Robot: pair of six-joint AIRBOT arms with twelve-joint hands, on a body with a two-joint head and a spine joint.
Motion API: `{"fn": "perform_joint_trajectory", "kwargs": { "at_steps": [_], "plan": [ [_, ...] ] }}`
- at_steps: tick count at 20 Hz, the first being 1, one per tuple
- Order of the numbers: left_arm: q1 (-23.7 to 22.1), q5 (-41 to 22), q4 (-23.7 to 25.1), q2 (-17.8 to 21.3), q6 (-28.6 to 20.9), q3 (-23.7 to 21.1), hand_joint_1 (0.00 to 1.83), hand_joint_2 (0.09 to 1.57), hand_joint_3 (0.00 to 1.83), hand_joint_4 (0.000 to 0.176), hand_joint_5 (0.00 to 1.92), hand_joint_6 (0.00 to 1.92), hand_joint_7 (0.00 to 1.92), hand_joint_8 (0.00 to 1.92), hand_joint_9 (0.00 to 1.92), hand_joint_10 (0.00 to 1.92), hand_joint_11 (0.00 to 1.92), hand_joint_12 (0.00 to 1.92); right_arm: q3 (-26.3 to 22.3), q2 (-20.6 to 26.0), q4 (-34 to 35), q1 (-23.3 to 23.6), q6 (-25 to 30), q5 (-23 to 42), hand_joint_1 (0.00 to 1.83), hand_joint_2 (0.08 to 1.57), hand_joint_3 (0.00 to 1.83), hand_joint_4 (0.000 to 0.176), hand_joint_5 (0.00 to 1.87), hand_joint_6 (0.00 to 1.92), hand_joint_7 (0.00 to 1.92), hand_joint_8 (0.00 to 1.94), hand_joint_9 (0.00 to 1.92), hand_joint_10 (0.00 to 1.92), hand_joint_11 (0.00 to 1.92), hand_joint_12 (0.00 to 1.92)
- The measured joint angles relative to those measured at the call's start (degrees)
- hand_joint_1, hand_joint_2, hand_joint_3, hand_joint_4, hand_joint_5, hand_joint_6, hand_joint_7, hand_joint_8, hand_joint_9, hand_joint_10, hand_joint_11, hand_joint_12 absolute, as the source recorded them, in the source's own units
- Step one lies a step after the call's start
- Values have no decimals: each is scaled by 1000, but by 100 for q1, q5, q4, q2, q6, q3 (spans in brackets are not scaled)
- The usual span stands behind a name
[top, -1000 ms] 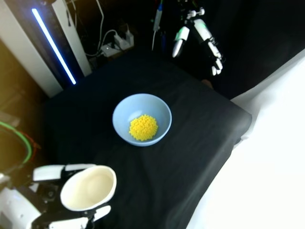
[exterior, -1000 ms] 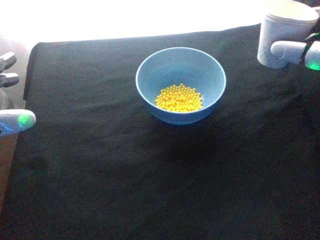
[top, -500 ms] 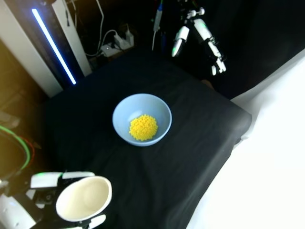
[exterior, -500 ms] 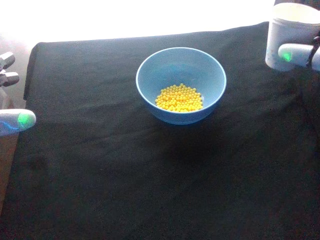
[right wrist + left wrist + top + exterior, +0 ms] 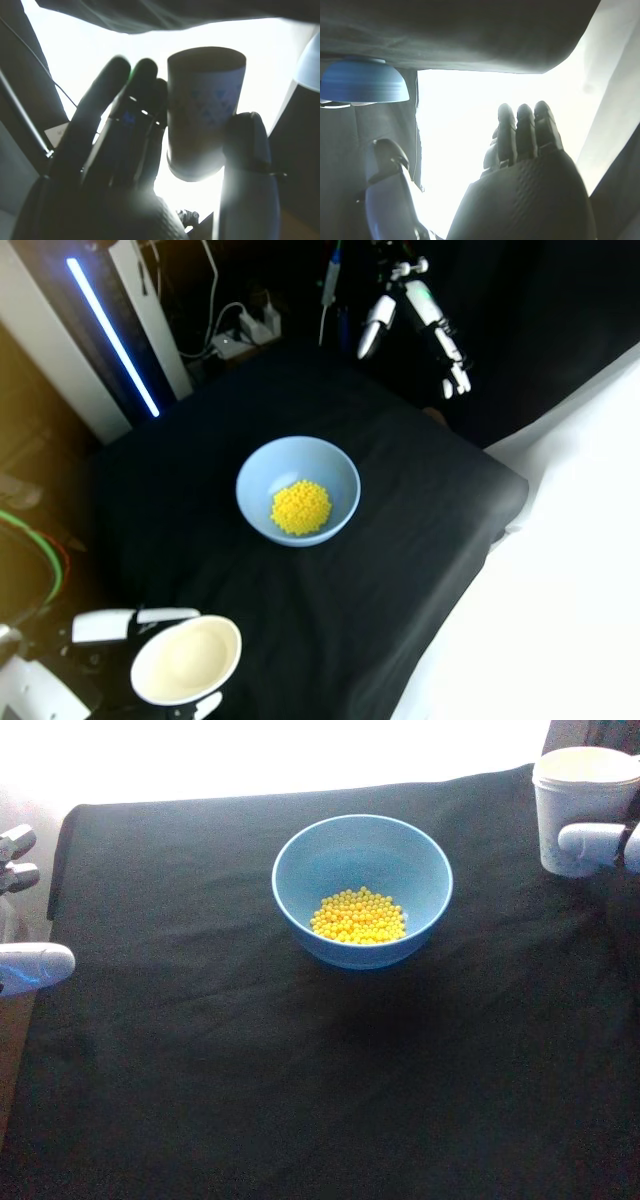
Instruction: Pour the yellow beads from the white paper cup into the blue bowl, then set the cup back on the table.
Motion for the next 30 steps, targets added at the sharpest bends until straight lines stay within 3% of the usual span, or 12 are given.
{"fn": "perform_joint_trajectory", "kwargs": {
  "at_steps": [2,4,6,7,10,13,15,17,20,24,28,30],
  "plan": [
    [0,0,9,0,0,0,542,782,0,33,28,2,368,17,162,12,44,37,0,-2,-70,-4,0,-57,1257,1041,3,14,1135,759,1165,643,1211,44,925,805],
    [2,-2,11,0,-2,0,547,796,4,35,16,0,356,8,153,6,35,37,0,-2,-92,-2,0,-50,1206,1027,0,0,1169,648,1003,73,1001,4,592,949],
    [2,-2,11,0,-2,0,545,794,2,39,19,1,351,3,155,5,37,43,0,-2,-103,-2,0,-50,1185,871,0,0,934,80,889,3,832,0,400,918],
    [2,-2,11,0,-2,0,544,793,1,44,15,0,350,2,157,6,45,48,0,-2,-116,-2,0,-52,1119,828,0,15,899,19,833,0,784,0,317,972],
    [2,-2,11,0,-4,0,524,786,0,44,20,2,344,3,147,7,47,64,0,0,-157,-2,4,-52,1090,765,0,6,629,0,530,0,461,0,87,823],
    [2,0,13,0,-11,0,511,778,3,26,15,0,309,0,164,0,4,238,-7,0,-221,-2,9,-50,975,676,0,43,391,0,446,0,427,0,135,739],
    [2,0,11,0,-13,0,527,814,6,0,22,2,371,7,208,6,0,383,-7,0,-240,-2,9,-50,924,643,0,89,241,0,377,0,367,0,121,733],
    [2,4,15,0,-13,0,517,811,2,0,31,3,372,3,205,2,0,427,-7,0,-240,-2,9,-50,900,614,0,89,165,0,279,0,303,0,63,760],
    [0,4,17,0,-13,0,508,830,6,0,17,0,332,0,200,6,0,407,-11,4,-284,-2,11,-50,868,611,3,168,50,5,160,2,189,6,1,677],
    [0,4,26,0,-13,0,531,828,0,3,9,1,333,0,202,0,0,445,-72,85,-385,-2,15,-50,872,588,0,176,0,0,69,6,106,0,0,327],
    [0,7,33,0,-15,0,532,841,0,24,20,1,346,3,235,3,0,593,-72,85,-345,-2,15,-44,914,613,0,176,1,0,86,1,117,1,0,379],
    [2,7,28,0,-17,0,532,843,0,14,28,2,353,2,216,6,0,527,-72,85,-345,-2,15,-42,885,624,0,176,7,0,84,0,142,1,0,479]
  ]
}}
